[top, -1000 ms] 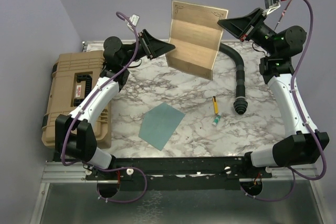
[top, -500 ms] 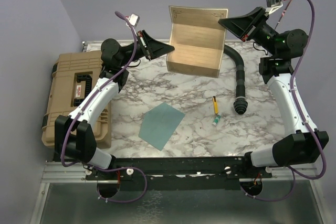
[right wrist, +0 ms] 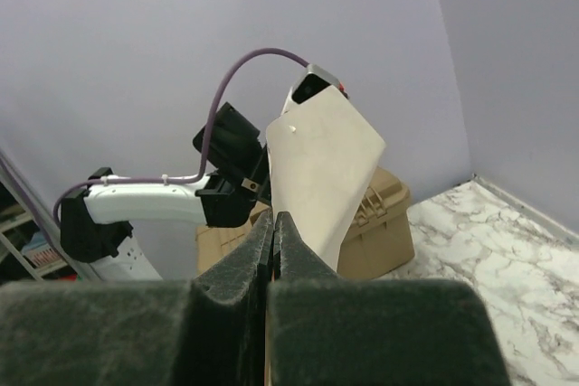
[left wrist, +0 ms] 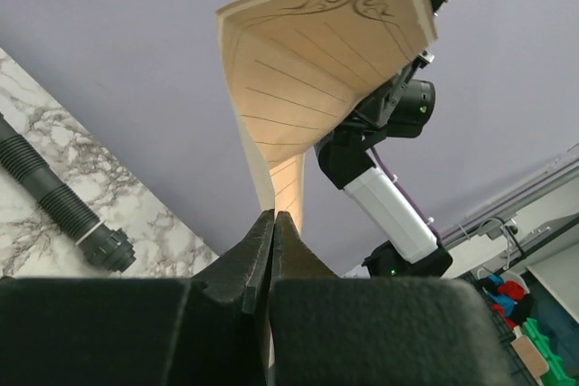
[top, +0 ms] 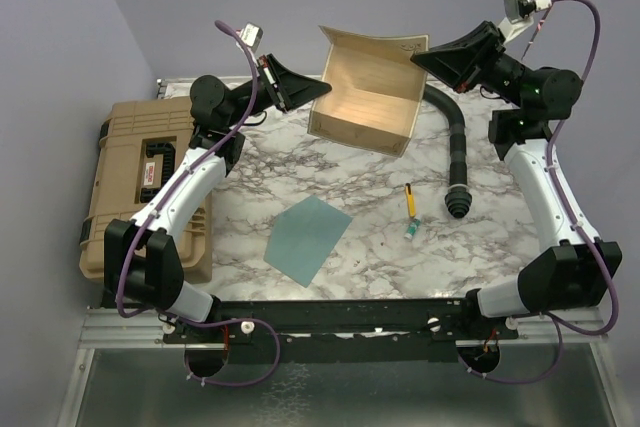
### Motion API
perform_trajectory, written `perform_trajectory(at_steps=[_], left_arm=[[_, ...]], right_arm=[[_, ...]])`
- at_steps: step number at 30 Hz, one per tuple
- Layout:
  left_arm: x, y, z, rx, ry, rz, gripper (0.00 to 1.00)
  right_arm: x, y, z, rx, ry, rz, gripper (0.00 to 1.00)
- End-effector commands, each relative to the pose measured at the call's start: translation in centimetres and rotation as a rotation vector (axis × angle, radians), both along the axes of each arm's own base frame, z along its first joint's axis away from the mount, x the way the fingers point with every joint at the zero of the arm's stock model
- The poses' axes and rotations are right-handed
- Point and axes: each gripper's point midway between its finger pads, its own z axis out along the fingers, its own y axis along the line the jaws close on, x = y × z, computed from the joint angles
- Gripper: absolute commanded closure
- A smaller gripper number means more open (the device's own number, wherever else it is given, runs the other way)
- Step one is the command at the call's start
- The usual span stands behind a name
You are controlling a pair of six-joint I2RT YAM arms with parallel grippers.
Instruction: Place the letter into the envelope and seal it
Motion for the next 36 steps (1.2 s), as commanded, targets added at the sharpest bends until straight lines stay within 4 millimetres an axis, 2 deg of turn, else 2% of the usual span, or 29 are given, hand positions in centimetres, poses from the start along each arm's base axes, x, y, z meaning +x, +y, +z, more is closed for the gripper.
perform_trajectory(at_steps=[1, 5, 8, 10, 13, 16, 17, 20, 21, 24, 28, 30, 33, 36], left_arm=[[1.1, 0.6, 0.8, -0.030, -0.012, 0.033, 1.00], [2.3, 0.9, -0.4, -0.019, 0.016, 0.049, 1.00], [3.1, 1.1, -0.9, -0.019, 0.034, 0.060, 1.00], [3.2, 1.0, -0.6, -0.023, 0.029, 0.058, 1.00], [2.3, 0.6, 1.1, -0.027, -0.037, 0.044, 1.00], [1.8, 0.6, 1.9, -0.019, -0.087, 0.042, 1.00], [1.9, 0.6, 1.8, -0.017, -0.090, 0.044, 1.00], [2.5, 0.5, 1.4, -0.008, -0.102, 0.058, 1.00], [2.7, 0.5, 1.2, -0.001, -0.120, 0.066, 1.00], [3.0, 0.6, 1.8, 0.022, -0.219, 0.101, 1.00], [3.6, 0.7, 3.2, 0.033, -0.320, 0.140, 1.00], [4.0, 0.7, 3.4, 0.040, -0.352, 0.155, 1.00], [4.5, 0.6, 2.4, 0.058, -0.342, 0.159, 1.00], [4.3, 0.6, 1.3, 0.086, -0.363, 0.159, 1.00]], right_arm=[[-2.6, 0.2, 1.1, -0.030, -0.163, 0.040, 0.99], [-3.6, 0.2, 1.3, -0.043, -0.224, 0.052, 0.99], [-4.9, 0.4, 0.5, -0.113, -0.305, 0.087, 0.99], [-5.9, 0.5, -0.1, -0.188, -0.381, 0.108, 0.99], [-6.2, 0.4, -0.7, -0.278, -0.416, 0.098, 0.99], [-5.4, 0.2, -1.9, -0.339, -0.400, 0.065, 0.99], [-5.3, 0.1, -2.1, -0.353, -0.404, 0.055, 0.92], [-5.2, 0.1, -2.3, -0.376, -0.391, 0.054, 0.37], [-5.4, 0.1, -2.3, -0.381, -0.381, 0.063, 0.28], [-6.6, 0.0, -2.0, -0.404, -0.392, 0.105, 0.19], [-7.2, 0.0, -2.2, -0.404, -0.350, 0.119, 0.16], [-5.7, -0.1, -2.0, -0.388, -0.308, 0.041, 0.16], [-1.8, -0.8, -2.0, -0.338, -0.205, -0.136, 0.16], [0.3, -0.9, -2.4, -0.292, -0.123, -0.186, 0.16]])
